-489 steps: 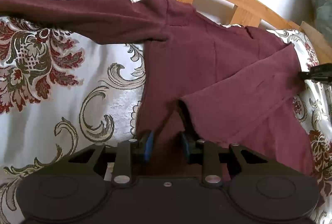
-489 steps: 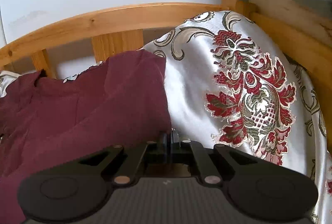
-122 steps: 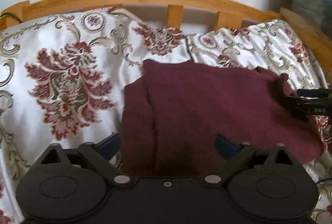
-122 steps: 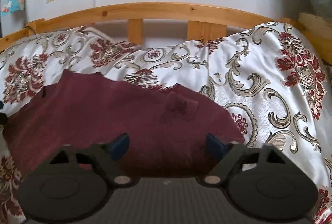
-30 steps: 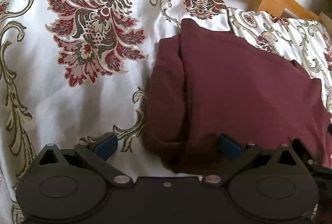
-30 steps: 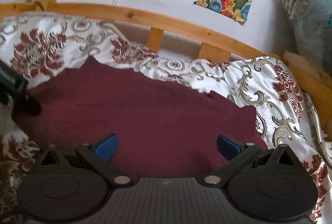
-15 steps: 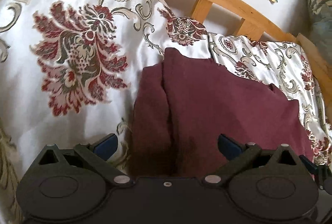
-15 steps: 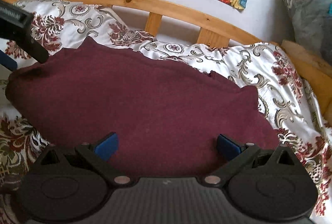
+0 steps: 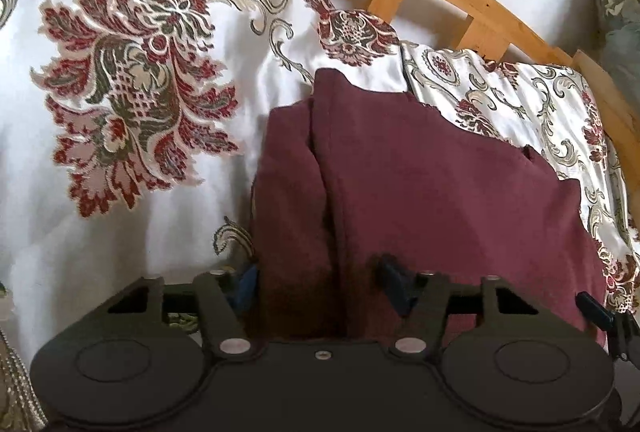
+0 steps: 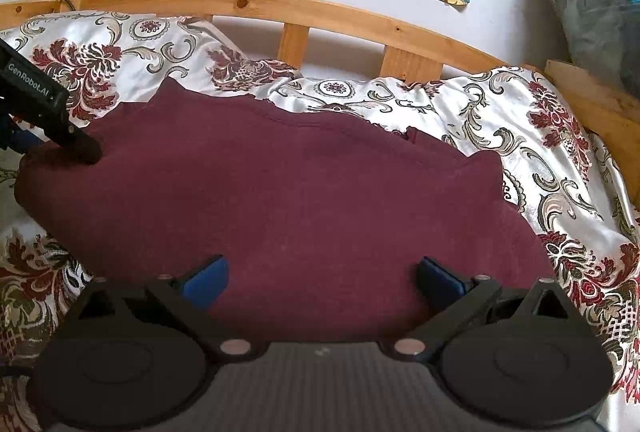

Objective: Fold small clothes

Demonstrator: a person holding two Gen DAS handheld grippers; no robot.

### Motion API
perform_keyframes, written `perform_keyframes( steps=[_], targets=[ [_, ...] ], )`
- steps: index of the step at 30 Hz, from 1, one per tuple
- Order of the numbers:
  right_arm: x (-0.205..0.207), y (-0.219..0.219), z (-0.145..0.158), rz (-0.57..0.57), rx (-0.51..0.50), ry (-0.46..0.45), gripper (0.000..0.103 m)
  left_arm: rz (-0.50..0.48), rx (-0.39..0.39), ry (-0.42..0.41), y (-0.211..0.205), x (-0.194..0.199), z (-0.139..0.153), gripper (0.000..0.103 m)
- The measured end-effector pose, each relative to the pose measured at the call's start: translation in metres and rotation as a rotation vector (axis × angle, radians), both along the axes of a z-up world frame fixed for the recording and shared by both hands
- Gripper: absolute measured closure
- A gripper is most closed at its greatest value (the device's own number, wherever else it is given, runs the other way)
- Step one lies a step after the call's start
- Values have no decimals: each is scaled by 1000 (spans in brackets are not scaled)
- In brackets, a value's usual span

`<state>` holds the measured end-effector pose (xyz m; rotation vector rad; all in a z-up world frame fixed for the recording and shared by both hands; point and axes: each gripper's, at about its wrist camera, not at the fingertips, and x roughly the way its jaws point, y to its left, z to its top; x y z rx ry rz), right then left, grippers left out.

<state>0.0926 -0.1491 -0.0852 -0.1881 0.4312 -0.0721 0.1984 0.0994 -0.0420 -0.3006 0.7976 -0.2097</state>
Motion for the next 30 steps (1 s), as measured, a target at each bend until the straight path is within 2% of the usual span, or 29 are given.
perform_keyframes(
  steps=[3,8,10,15,16,18,20,24,30],
  targets=[
    [0,0,0,1,5,0,0,0,22,-16,-1,-2,4,50],
    [0,-1,-1,0,11,1,0,-32,61,-6,-9,-2,1,49],
    [0,-1,-1,-1,11,0,0,-22,51,2,-7,0,-2,53],
    [2,-2,0,3,21,7,0,10,9,3,-5,-2,4,81],
    [2,-4,2,10,35,12,0,7,17,-10,-8,-4,6,83],
    [0,-11,9,33,62,23,0,-3,55,-40,-16,-8,13,86],
    [-7,-19,19,25,73,-14,0,-20,89,-68,-27,-11,23,87],
    [-20,-39,37,-11,76,-70,0,-58,101,-117,-47,-17,51,89],
    [-36,-73,44,-46,56,-76,0,-173,174,-180,-114,-16,97,89]
  ],
)
